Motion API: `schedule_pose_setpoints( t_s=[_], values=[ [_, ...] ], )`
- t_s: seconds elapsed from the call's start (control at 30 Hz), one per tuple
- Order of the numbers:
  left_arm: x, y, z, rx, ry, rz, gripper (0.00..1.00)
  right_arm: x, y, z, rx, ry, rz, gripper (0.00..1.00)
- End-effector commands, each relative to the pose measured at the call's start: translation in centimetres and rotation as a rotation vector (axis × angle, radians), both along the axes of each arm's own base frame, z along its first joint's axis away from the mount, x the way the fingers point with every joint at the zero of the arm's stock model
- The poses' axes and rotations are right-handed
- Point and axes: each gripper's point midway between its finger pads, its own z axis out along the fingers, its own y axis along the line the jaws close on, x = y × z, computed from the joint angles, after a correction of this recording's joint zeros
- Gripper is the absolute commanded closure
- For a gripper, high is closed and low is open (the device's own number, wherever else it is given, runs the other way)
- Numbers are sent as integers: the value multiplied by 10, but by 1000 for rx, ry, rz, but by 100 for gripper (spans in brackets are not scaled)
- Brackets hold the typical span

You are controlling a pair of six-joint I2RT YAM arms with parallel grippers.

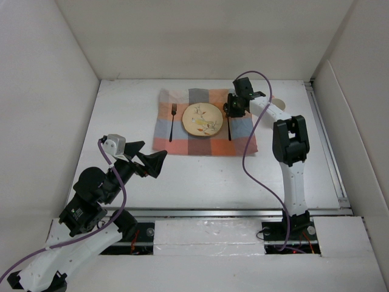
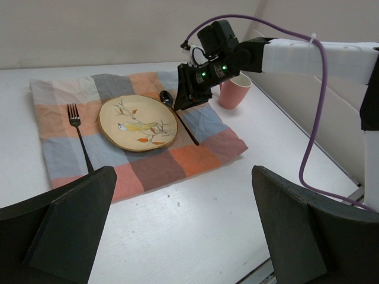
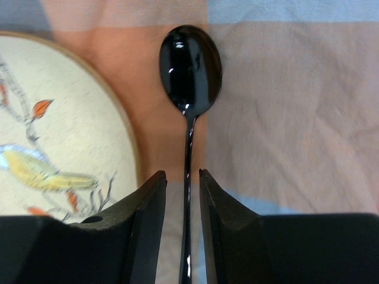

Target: Set the dinner table for one person

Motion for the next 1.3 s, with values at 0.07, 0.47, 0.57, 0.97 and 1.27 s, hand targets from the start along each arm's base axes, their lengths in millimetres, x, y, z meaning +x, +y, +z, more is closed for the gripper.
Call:
schedule_pose_setpoints(
  t_s=[0.07,0.47,0.57,0.97,1.27],
  values=[
    [1,-4,11,-22,-40,-17,5,2,-1,118,81,-244,19,64],
    [-6,-5,16,-25,-67,-48,100,-27,-157,173,-165,-396,-287,78],
    [-4,-6,15,-24,-61,-47,91,-22,-169,164,-214,-363,-301,53],
    [-1,-5,12,-20,-50,-30,37,11,-174,109,-222,-229,-247,52],
    [0,-2,12,-22,-51,-15,37,28,-183,71,-266,-142,-246,71]
  ],
)
